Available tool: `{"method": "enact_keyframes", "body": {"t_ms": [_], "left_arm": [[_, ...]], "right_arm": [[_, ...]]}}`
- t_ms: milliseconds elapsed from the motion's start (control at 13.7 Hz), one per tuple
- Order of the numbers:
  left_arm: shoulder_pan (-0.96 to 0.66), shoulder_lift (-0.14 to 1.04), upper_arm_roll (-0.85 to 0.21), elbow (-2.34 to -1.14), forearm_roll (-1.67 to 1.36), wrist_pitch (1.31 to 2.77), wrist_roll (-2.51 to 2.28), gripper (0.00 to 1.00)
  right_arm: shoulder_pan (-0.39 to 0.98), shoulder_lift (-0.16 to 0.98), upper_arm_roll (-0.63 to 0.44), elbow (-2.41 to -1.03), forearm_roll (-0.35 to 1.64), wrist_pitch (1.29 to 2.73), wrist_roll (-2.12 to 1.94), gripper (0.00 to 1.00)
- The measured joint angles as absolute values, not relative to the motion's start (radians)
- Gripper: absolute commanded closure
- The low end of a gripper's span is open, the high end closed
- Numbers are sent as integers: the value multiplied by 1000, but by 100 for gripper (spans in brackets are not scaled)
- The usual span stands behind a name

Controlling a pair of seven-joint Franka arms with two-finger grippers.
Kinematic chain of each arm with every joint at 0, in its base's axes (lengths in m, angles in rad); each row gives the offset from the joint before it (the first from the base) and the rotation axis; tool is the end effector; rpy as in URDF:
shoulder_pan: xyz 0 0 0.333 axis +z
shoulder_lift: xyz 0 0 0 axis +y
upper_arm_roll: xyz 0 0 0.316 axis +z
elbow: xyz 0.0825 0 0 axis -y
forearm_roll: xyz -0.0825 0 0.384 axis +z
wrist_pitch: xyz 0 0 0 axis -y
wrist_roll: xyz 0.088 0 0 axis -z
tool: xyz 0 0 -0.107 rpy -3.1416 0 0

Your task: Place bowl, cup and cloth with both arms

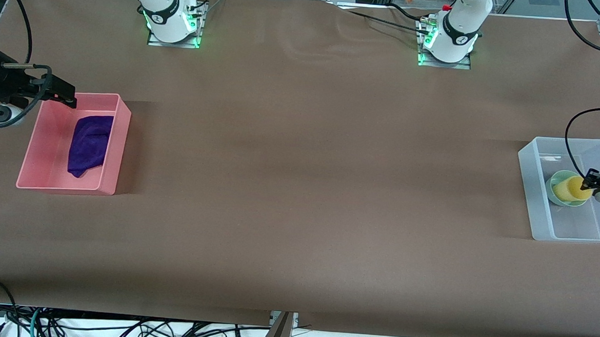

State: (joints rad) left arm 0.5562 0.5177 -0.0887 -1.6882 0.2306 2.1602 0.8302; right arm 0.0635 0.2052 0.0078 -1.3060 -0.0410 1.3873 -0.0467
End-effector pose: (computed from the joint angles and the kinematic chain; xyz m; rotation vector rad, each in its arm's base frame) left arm 0.5910 0.3155 0.2961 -2.9570 0.7308 0.1841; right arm 0.5965 0.0371 0.6138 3.0901 0.1747 -0.1912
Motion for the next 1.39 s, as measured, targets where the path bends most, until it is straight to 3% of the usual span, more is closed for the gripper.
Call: {"method": "enact_keyframes", "body": {"t_ms": [366,585,878,1024,1244,1390], "left_arm": [[553,381,-258,-1578,210,1859,751,0],[547,356,-394,-1480,210,1671,561,0],[526,348,-525,-1425,209,1589,392,0],[435,313,-494,-1423,206,1585,297,0],[171,209,-277,-1454,92,1586,38,0],[79,122,-168,-1553,56,1644,-24,0]], "right_arm": [[64,205,8,-1306,-41,1387,-47,0],[63,205,8,-1306,-41,1387,-47,0],[63,205,8,-1306,-41,1387,-47,0],[62,205,7,-1306,-41,1387,-47,0],[61,205,7,-1306,-41,1387,-47,0],[61,205,7,-1306,-41,1387,-47,0]]}}
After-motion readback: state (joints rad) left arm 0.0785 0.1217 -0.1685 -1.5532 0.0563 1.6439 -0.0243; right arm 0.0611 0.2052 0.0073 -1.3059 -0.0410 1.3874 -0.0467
